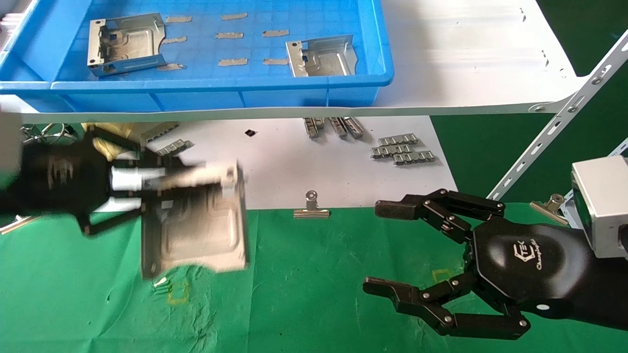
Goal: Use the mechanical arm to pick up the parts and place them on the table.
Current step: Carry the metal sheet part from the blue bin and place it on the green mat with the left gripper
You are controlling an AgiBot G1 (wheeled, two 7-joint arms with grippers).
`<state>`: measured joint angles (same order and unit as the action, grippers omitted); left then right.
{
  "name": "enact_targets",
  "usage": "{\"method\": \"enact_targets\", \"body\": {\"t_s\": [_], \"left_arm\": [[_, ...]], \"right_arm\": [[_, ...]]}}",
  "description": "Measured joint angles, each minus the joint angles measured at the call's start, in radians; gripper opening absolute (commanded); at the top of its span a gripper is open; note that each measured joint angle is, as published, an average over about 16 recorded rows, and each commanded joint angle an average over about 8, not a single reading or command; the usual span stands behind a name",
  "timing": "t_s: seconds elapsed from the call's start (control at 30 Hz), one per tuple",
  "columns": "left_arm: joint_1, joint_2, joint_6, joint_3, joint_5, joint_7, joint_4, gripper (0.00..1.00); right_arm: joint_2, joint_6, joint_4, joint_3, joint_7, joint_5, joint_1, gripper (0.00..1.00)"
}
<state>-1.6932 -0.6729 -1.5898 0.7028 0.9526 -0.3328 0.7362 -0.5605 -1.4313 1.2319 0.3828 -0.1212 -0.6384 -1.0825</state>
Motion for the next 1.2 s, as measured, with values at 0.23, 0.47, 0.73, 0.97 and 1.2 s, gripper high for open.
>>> {"method": "enact_targets", "body": {"t_s": [0.23, 0.47, 0.73, 0.97, 1.2], "left_arm": [[0.04, -0.004, 0.021, 0.093, 0.07, -0.167, -0.099, 0.0], [0.032, -0.069, 0.042, 0.155, 0.166, -0.305, -0.289, 0.0], [0.012, -0.141, 0.071, 0.197, 0.236, -0.385, -0.455, 0.69], [-0.007, -0.187, 0.076, 0.213, 0.263, -0.426, -0.545, 1.0], [-0.026, -0.21, 0.055, 0.21, 0.257, -0.426, -0.615, 1.0]], "right_arm": [[0.0, 0.0, 0.0, 0.0, 0.0, 0.0, 0.0, 1.0], [0.0, 0.0, 0.0, 0.0, 0.0, 0.0, 0.0, 1.0], [0.0, 0.0, 0.0, 0.0, 0.0, 0.0, 0.0, 1.0], [0.0, 0.0, 0.0, 0.0, 0.0, 0.0, 0.0, 1.0], [0.0, 0.0, 0.0, 0.0, 0.0, 0.0, 0.0, 1.0]]}}
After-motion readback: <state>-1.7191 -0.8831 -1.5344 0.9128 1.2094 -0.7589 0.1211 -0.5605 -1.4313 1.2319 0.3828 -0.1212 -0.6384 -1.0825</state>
